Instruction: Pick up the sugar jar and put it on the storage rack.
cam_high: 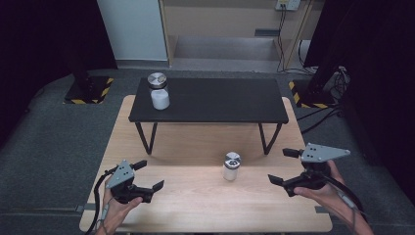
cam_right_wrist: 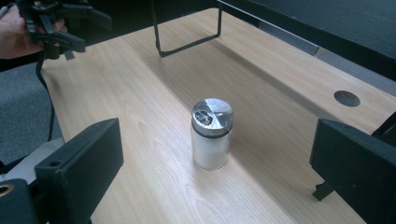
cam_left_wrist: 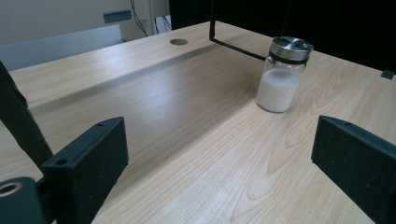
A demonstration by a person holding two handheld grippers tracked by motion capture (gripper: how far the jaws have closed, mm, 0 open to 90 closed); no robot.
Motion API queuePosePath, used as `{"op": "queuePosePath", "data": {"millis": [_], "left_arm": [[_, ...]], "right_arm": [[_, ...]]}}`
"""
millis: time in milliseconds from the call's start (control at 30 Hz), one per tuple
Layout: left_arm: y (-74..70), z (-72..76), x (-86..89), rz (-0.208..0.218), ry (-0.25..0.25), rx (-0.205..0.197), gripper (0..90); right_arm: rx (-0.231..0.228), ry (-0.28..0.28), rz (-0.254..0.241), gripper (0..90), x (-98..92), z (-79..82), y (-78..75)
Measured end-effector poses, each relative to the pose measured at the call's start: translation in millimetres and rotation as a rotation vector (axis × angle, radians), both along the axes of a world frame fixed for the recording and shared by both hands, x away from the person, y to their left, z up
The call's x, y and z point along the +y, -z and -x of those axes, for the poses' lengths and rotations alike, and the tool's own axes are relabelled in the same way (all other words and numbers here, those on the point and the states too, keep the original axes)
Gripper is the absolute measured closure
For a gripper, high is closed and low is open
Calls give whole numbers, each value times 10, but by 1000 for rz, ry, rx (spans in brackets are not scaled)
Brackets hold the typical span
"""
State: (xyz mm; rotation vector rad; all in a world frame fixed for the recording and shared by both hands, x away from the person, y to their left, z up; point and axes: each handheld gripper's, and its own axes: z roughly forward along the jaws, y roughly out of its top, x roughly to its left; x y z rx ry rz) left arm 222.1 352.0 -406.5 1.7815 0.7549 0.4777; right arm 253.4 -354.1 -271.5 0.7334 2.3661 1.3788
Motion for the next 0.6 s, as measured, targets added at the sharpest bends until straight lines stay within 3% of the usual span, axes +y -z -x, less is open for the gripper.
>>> {"op": "queuePosePath", "data": {"millis": [233,333,600], "left_arm": [[0,0,1,-2,1,1,28],[-1,-2,1,-4,3,2,27],[-1,11,-3,-6,5,-4,28]], "right_arm": [[29,21,17,30,174,-142,119],[19,22,32,40,263,-186,175],[65,17,42,34,468,-384,338]]}}
